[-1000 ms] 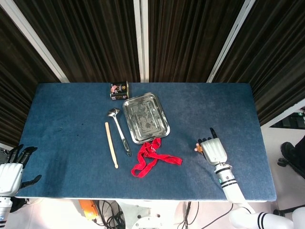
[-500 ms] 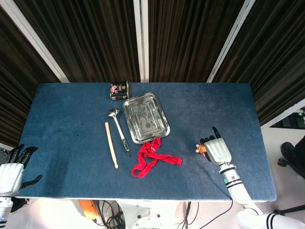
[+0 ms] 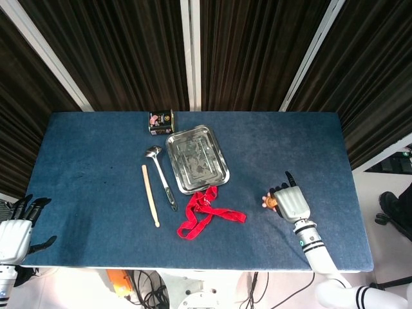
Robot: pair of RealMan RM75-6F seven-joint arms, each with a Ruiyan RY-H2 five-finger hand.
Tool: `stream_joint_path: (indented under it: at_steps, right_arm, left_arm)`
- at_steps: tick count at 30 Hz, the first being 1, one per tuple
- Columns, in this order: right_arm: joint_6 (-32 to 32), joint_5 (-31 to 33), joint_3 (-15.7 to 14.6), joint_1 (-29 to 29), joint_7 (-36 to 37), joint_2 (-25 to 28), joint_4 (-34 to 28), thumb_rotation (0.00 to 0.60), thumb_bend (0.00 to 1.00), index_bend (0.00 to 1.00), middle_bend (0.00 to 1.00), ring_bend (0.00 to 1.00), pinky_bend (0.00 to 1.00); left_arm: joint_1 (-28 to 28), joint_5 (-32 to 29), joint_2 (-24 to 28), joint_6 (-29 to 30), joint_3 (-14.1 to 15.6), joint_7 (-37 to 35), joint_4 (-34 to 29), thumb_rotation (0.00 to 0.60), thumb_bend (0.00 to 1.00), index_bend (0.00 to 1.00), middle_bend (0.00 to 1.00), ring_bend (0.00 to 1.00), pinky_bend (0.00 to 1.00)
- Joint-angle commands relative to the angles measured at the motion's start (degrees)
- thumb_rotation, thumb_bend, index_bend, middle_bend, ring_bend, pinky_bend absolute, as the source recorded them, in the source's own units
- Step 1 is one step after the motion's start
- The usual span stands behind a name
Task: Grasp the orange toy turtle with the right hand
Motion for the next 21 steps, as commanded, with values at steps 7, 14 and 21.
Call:
stream_joint_path:
  at_steps: [7, 14, 21]
  right_arm:
    - [2.6, -0.8, 0.4, 0.0, -1.3, -3.8, 3.9, 0.6, 0.42, 1.0, 0.88, 0.63, 0.16]
    - [2.5, -1.4, 0.2, -0.4, 0.3, -2.7, 3.2, 0.6, 0.33, 0.9, 0.83, 0.62, 0.16]
    - [0.8, -1.0, 0.0, -0.6, 3.5, 0.8, -0.1, 0.6, 0.06, 0.24, 0.36, 0.37, 0.02]
  left_arm:
    - [0.1, -0.1, 0.1, 0.1, 0.0, -0.4, 0.3, 0.6, 0.13, 0.15, 0.14, 0.0, 0.1]
    - [0.1, 0.1, 0.1, 0.2, 0.0, -0.2, 0.1, 0.6, 0.13, 0.15, 0.14, 0.0, 0.1]
    - [0.1, 0.3, 0.3, 0.4, 0.0, 0.3, -0.5, 0.6, 0.13, 0.15, 0.14, 0.0, 0.1]
